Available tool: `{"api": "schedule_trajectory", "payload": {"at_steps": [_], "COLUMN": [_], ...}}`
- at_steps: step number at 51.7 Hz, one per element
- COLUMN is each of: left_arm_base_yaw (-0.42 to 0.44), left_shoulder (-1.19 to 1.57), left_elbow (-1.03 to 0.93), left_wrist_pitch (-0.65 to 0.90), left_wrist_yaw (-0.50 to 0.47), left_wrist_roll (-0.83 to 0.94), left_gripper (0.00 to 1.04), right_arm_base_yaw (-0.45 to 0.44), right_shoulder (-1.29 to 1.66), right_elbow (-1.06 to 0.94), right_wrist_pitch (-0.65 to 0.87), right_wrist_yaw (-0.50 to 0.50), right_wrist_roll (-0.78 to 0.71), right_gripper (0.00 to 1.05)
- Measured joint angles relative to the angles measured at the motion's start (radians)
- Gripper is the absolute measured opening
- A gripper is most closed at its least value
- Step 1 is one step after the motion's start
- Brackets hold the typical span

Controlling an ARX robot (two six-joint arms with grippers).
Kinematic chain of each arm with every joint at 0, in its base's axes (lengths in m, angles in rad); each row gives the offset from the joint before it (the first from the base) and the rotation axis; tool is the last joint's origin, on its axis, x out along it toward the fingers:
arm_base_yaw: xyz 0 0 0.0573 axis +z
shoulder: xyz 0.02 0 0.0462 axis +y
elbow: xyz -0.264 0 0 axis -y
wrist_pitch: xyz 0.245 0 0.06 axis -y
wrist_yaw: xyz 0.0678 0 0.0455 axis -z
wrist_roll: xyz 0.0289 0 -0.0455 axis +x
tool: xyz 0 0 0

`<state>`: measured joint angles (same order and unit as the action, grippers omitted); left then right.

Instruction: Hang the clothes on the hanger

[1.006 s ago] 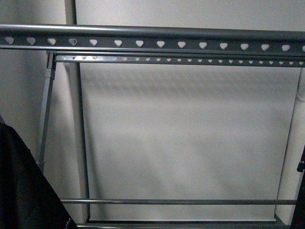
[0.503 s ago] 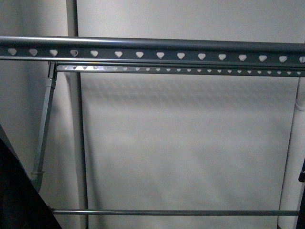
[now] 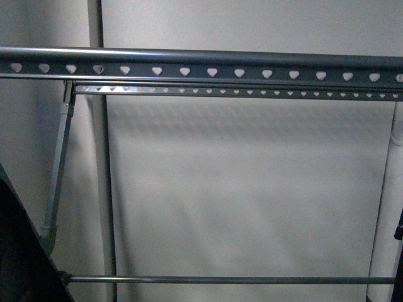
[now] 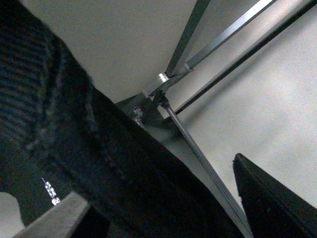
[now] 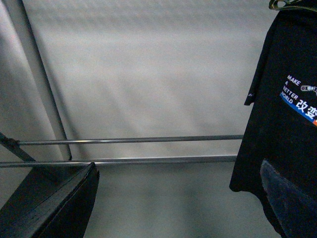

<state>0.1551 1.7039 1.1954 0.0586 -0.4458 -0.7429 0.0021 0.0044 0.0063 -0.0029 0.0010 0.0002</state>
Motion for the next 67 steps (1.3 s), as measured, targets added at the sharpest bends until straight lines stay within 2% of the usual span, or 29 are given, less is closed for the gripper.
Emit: {"api": "schedule_trajectory", "payload": {"at_steps": [10,13,17,19,21,26,29,31,34,35,40,42,46,47,48,51,53,57,63,67], "left_arm_base_yaw": [0.008,0.01,0.009,0.007,0.005,0.001,0.013,0.014,0.018,0.019,0.023,0.028,0.038,0.039,0.04,0.042,0.038,0.013,-0.04,-0.095], "left_shoulder": [-0.06,-0.128,-0.208,-0.245,-0.31,-0.488,-0.572,-0.603,-0.657,-0.662,-0.663,-0.624,-0.534,-0.524,-0.502,-0.459,-0.406,-0.299,-0.22,-0.184], "left_elbow": [-0.101,-0.168,-0.239,-0.273,-0.327,-0.447,-0.468,-0.471,-0.47,-0.47,-0.438,-0.383,-0.277,-0.266,-0.25,-0.221,-0.173,-0.08,-0.018,0.013], "left_wrist_pitch": [0.002,0.023,0.023,0.023,0.016,-0.023,-0.107,-0.145,-0.253,-0.269,-0.446,-0.592,-0.811,-0.818,-0.834,-0.832,-0.858,-0.79,-0.647,-0.507], "left_wrist_yaw": [0.074,0.14,0.225,0.272,0.362,0.654,0.832,0.899,1.061,1.082,1.249,1.31,1.354,1.354,1.352,1.324,1.277,1.213,1.192,1.203], "left_wrist_roll": [0.006,0.01,0.01,0.014,0.05,0.189,0.266,0.314,0.437,0.447,0.692,0.91,1.241,1.26,1.372,1.563,1.756,2.118,2.397,2.481], "left_gripper": [0.27,0.14,0.05,0.04,0.04,0.04,0.04,0.04,0.04,0.04,0.04,0.04,0.04,0.04,0.04,0.04,0.04,0.04,0.04,0.04], "right_arm_base_yaw": [0.0,0.0,0.0,0.0,0.0,0.0,0.0,0.0,0.0,0.0,0.0,0.0,0.0,0.0,0.0,0.0,0.0,0.0,0.0,0.0], "right_shoulder": [0.0,0.0,0.0,0.0,0.0,0.0,0.0,0.0,0.0,0.0,0.0,0.0,0.0,0.0,0.0,0.0,0.0,0.0,0.0,0.0], "right_elbow": [0.0,0.0,0.0,0.0,0.0,0.0,0.0,0.0,0.0,0.0,0.0,0.0,0.0,0.0,0.0,0.0,0.0,0.0,0.0,0.0], "right_wrist_pitch": [0.0,0.0,0.0,0.0,0.0,0.0,0.0,0.0,0.0,0.0,0.0,0.0,0.0,0.0,0.0,0.0,0.0,0.0,0.0,0.0], "right_wrist_yaw": [0.0,0.0,0.0,0.0,0.0,0.0,0.0,0.0,0.0,0.0,0.0,0.0,0.0,0.0,0.0,0.0,0.0,0.0,0.0,0.0], "right_wrist_roll": [0.0,0.0,0.0,0.0,0.0,0.0,0.0,0.0,0.0,0.0,0.0,0.0,0.0,0.0,0.0,0.0,0.0,0.0,0.0,0.0], "right_gripper": [0.97,0.97,0.97,0.97,0.97,0.97,0.97,0.97,0.97,0.97,0.97,0.97,0.97,0.97,0.97,0.97,0.97,0.97,0.97,0.97]}}
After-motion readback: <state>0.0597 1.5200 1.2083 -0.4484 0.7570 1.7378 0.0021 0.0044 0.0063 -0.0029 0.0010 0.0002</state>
